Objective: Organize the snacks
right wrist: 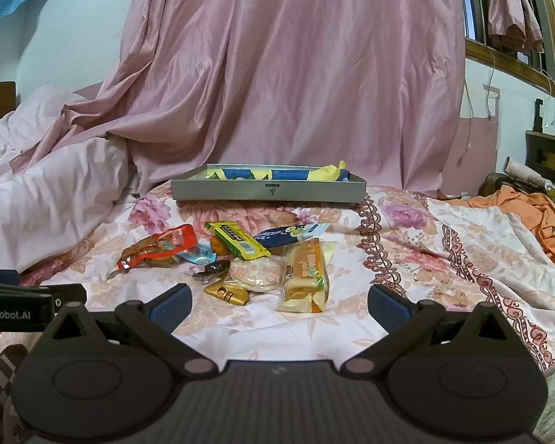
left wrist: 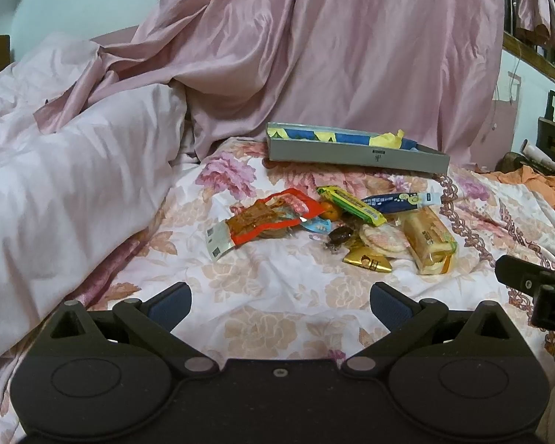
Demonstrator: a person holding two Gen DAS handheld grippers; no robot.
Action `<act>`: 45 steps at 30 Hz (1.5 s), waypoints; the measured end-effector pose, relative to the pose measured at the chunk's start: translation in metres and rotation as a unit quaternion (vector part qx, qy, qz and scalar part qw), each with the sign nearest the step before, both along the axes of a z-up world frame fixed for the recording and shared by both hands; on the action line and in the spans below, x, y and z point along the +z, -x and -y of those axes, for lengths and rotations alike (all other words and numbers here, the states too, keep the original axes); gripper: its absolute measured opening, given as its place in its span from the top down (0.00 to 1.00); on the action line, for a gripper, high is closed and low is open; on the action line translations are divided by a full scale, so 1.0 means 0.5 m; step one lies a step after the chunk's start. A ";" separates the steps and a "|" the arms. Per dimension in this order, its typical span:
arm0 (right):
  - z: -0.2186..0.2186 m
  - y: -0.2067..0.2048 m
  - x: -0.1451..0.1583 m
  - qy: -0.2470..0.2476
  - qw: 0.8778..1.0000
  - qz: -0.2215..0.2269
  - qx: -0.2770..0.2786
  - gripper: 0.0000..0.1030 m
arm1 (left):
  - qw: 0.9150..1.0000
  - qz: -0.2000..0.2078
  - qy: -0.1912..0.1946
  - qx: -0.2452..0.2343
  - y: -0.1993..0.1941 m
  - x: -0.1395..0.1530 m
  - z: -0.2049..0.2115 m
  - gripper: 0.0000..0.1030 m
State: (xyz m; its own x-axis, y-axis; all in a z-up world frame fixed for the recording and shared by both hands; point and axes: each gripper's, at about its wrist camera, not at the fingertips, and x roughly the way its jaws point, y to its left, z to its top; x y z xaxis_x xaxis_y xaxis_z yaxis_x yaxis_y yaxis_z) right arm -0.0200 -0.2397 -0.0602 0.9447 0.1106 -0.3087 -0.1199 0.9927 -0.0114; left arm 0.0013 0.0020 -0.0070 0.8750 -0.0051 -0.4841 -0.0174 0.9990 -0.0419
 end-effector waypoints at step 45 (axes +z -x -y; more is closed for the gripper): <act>0.063 -0.371 -0.005 -0.025 0.989 -0.125 0.070 0.00 | 0.985 -0.131 0.104 -0.035 -0.449 -0.005 0.090 0.01</act>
State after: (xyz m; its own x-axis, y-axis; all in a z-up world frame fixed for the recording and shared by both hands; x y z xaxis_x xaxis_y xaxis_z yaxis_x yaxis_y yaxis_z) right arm 0.1654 -0.2713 -0.0629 0.8136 0.2559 -0.5221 -0.2492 0.9648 0.0846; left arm 0.2257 -0.0431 -0.0097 0.7134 -0.1850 -0.6758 0.0143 0.9682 -0.2499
